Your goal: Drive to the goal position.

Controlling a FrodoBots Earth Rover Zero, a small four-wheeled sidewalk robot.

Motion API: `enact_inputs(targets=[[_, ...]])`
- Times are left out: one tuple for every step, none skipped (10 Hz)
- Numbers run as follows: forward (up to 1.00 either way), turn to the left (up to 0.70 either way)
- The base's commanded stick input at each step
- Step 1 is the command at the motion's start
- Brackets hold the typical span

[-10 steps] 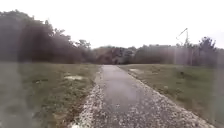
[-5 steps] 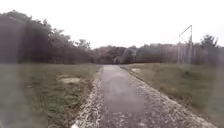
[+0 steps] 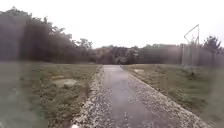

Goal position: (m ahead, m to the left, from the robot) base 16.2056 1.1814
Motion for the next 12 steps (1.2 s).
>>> enact_inputs(targets=[[0.7, 0.0], [0.7, 0.0], [0.7, 0.0], [0.7, 0.0], [0.7, 0.0], [0.7, 0.0], [0.7, 0.0], [0.7, 0.0], [0.7, 0.0], [0.7, 0.0], [0.7, 0.0], [0.7, 0.0]])
